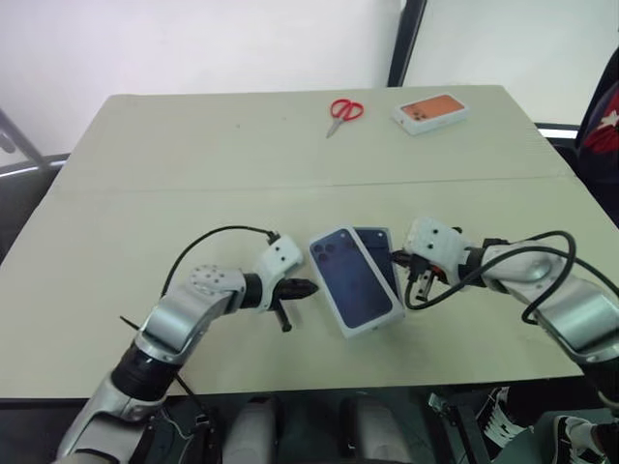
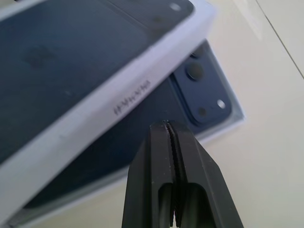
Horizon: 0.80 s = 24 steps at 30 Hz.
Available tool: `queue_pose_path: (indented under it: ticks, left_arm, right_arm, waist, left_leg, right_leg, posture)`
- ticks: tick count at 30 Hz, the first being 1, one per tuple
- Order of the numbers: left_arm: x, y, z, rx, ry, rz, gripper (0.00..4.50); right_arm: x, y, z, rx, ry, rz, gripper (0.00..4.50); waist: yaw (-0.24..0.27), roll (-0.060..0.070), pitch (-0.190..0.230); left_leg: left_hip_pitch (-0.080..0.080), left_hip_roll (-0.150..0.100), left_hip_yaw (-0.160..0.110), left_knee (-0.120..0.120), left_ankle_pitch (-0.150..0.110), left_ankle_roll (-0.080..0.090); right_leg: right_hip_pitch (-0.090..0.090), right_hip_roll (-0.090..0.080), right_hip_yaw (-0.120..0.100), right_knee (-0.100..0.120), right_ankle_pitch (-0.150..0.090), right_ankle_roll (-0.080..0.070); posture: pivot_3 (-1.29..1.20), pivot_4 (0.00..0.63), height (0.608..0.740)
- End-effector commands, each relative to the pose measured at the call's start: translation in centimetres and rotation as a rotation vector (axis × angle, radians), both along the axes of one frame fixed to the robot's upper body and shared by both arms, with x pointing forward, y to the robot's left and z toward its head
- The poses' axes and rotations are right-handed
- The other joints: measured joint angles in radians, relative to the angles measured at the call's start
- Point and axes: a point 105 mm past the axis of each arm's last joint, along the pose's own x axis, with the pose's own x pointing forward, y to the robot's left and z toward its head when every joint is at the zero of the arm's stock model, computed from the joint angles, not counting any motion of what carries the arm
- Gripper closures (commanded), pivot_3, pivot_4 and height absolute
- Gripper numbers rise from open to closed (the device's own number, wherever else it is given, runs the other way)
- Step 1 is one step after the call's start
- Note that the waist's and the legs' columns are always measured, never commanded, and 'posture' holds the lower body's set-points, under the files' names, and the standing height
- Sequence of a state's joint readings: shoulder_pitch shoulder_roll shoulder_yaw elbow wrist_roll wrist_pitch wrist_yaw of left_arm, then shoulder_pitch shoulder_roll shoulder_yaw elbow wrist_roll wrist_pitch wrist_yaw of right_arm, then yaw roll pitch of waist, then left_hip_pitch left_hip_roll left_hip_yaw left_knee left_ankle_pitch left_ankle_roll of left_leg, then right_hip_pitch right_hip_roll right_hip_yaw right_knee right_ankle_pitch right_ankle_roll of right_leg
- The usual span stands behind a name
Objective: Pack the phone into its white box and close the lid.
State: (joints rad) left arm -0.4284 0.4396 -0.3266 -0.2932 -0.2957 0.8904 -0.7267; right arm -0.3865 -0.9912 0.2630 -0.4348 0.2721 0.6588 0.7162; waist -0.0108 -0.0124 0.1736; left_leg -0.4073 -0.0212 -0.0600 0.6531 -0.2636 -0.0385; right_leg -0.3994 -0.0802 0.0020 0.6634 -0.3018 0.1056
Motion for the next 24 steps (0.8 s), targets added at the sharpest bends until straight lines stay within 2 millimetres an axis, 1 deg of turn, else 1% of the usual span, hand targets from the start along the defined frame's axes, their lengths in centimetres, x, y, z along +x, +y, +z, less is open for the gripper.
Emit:
queue_pose_path:
  ticks: [1, 4, 9, 15, 24]
  left_arm:
    - [0.6, -0.7, 1.0, -0.038, -0.034, 0.024, 4.5]
    - [1.1, -1.3, 1.5, -0.082, -0.041, 0.05, 4.5]
    - [1.4, -2.4, 1.7, -0.122, -0.046, 0.055, 4.5]
    - [2.0, -3.1, 2.4, -0.168, -0.076, 0.071, 4.5]
    - [1.8, -4.2, 3.7, -0.215, -0.111, 0.03, 4.5]
  right_arm:
    - [-0.2, 0.7, 0.6, -0.007, -0.044, 0.032, 4.44]
    - [-0.3, 1.1, 0.4, -0.002, -0.039, 0.035, 4.44]
    - [-0.3, 1.2, 0.5, 0.008, -0.038, 0.027, 4.44]
    - [-0.5, 0.6, 0.4, -0.001, -0.034, 0.009, 4.44]
    - [-0.5, -0.3, 0.3, -0.003, -0.034, -0.036, 4.44]
  waist:
    - [0.0, 0.0, 0.0]
    - [0.001, 0.0, 0.0]
    - [0.001, 0.0, 0.0]
    - [0.002, 0.0, 0.0]
    - [0.002, 0.0, 0.0]
  left_leg:
    - [0.0, 0.0, 0.0, 0.0, 0.0, 0.0]
    - [0.0, 0.0, 0.0, 0.0, 0.0, 0.0]
    - [0.0, 0.0, 0.0, 0.001, 0.0, 0.0]
    - [0.0, -0.001, 0.0, 0.001, 0.0, 0.0]
    - [0.0, -0.001, 0.0, 0.001, 0.0, 0.0]
  right_leg:
    - [0.0, 0.0, 0.0, 0.0, 0.0, 0.0]
    - [0.0, 0.0, 0.0, 0.0, 0.0, 0.0]
    - [0.0, 0.0, 0.0, 0.0, 0.0, 0.0]
    - [0.001, -0.001, 0.0, 0.0, 0.0, 0.0]
    - [0.001, -0.001, 0.0, 0.0, 0.0, 0.0]
  posture:
    - [0.0, 0.15, 0.74]
    - [0.0, 0.15, 0.74]
    - [0.0, 0.15, 0.74]
    - [0.0, 0.15, 0.74]
    - [0.0, 0.15, 0.74]
